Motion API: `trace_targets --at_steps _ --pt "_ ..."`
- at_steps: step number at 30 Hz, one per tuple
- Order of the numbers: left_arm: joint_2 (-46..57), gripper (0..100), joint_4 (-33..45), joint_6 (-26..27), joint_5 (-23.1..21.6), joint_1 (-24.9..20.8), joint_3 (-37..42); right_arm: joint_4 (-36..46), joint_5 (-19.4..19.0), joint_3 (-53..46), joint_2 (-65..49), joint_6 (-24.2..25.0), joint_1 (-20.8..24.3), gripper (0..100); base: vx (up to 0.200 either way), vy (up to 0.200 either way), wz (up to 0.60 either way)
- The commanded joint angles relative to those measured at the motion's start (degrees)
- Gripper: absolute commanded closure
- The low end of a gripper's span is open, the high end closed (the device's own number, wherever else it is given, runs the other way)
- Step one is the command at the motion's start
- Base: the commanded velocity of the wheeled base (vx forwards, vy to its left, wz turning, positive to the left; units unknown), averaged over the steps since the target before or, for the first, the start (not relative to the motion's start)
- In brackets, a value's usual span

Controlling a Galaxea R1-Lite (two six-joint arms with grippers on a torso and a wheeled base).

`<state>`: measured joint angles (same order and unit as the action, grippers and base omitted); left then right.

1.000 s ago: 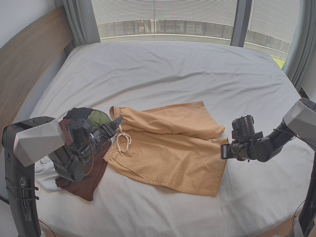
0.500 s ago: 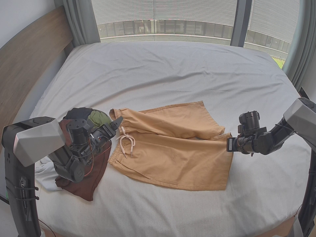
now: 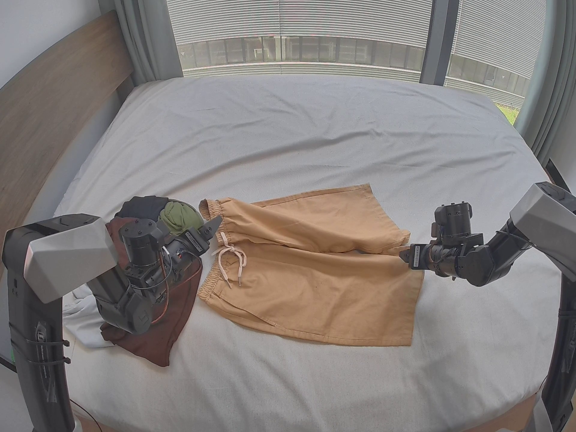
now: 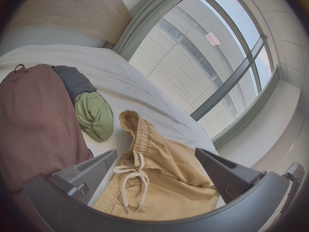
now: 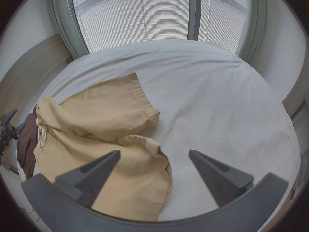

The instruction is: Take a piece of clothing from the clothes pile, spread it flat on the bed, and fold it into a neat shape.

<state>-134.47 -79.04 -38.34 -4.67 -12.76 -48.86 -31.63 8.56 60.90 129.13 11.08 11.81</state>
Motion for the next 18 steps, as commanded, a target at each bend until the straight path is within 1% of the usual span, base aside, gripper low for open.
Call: trace_targets --at_steps 1,2,3,4,8,10,11,12,13,15,18 --pt "0.70 0 -0.41 0.37 0.01 0.20 1.49 -2.03 -0.03 -2.46 -3.63 0.17 -0.04 0 0.000 0.000 0.00" --pt "0.70 0 -0.41 0.37 0.01 0.20 1.49 -2.03 -0.03 -2.46 -3.63 0.17 -0.04 0 0.000 0.000 0.00" --pt "1.50 0 -0.85 0.99 -0.25 0.28 2.63 -4.22 -0.12 -4.30 -4.86 0.17 0.05 0 0.000 0.000 0.00" --pt "1.76 0 -0.85 1.07 -0.34 0.28 2.89 -4.66 -0.12 -4.57 -5.03 0.17 0.05 0 0.000 0.000 0.00" --pt "7.74 0 -0.50 4.15 -5.97 0.81 9.66 -11.52 -0.65 -9.75 -7.49 0.17 0.32 0 0.000 0.000 0.00" --pt "10.55 0 -0.15 5.56 -7.28 1.43 12.21 -14.42 -2.05 -12.56 -9.08 0.17 0.76 0 0.000 0.000 0.00" --pt "10.55 0 -0.15 5.56 -7.28 1.43 12.21 -14.42 -2.05 -12.56 -9.08 0.17 0.76 0 0.000 0.000 0.00" --pt "12.04 0 0.65 6.96 -7.81 1.78 13.62 -16.71 -3.55 -15.46 -10.57 0.34 1.20 0 0.000 0.000 0.00" --pt "12.48 0 1.08 7.40 -7.81 2.04 14.32 -17.94 -4.16 -17.22 -11.36 0.34 1.37 0 0.000 0.000 0.00" --pt "12.66 0 1.52 8.63 -7.72 2.30 15.73 -20.57 -5.31 -19.86 -13.21 0.34 1.46 0 0.000 0.000 0.00" --pt "12.75 0 1.08 12.15 -7.81 3.36 18.01 -23.82 -8.29 -23.29 -15.93 0.52 1.20 0 0.000 0.000 0.00"
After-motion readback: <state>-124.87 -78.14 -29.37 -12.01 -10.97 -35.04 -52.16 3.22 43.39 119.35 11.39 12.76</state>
